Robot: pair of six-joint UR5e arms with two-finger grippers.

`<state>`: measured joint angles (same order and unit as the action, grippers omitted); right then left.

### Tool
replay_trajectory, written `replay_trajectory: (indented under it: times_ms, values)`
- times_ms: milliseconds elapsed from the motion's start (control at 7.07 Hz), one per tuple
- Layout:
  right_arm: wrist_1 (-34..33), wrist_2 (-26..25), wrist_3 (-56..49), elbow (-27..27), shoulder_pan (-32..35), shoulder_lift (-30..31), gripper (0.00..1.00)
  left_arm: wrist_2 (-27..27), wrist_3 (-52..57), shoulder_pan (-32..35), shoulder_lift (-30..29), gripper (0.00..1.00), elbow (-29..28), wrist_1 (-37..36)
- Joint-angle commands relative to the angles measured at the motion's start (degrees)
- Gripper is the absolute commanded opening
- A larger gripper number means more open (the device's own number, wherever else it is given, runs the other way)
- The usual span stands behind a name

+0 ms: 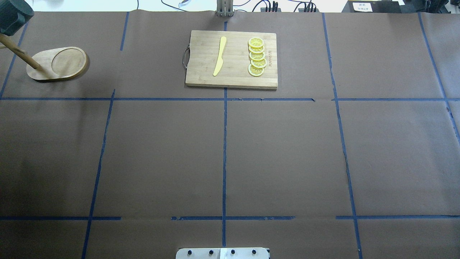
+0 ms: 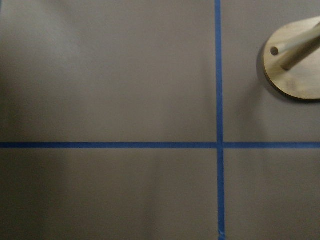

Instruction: Hang cup on storage rack

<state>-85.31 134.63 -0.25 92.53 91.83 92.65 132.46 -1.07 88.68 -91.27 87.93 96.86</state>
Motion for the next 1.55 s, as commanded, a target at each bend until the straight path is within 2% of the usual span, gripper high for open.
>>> replay_trajectory:
  times_ms: [0, 141, 424, 565, 1131, 1414]
  values:
    - [-0.03, 0.1, -0.01, -0.16, -0.07, 0.25, 1.0, 0.7, 7.65, -0.53, -0.05, 1.0, 0.22, -8.42]
    - [-0.12, 0.19, -0.01, -0.24, 0.01, 0.25, 1.0, 0.96, 7.75, 0.17, 0.38, 1.0, 0.48, -8.09]
    - [-0.12, 0.19, -0.01, -0.24, -0.07, 0.25, 1.0, 5.08, 7.66, 6.03, 0.39, 1.0, 0.48, -8.09]
    - [-0.12, 0.28, -0.01, -0.33, 0.01, 0.25, 1.0, 5.09, 7.66, 6.76, 0.39, 1.0, 0.48, -8.09]
    - [-0.38, 1.77, 0.08, -0.95, 0.01, 1.12, 1.0, 4.57, 7.31, 6.24, -0.05, 1.0, -0.13, -8.09]
    - [-0.99, 3.52, -0.01, -3.05, 2.02, 0.96, 1.0, 4.56, 7.22, 6.24, -0.23, 1.0, -0.22, -8.09]
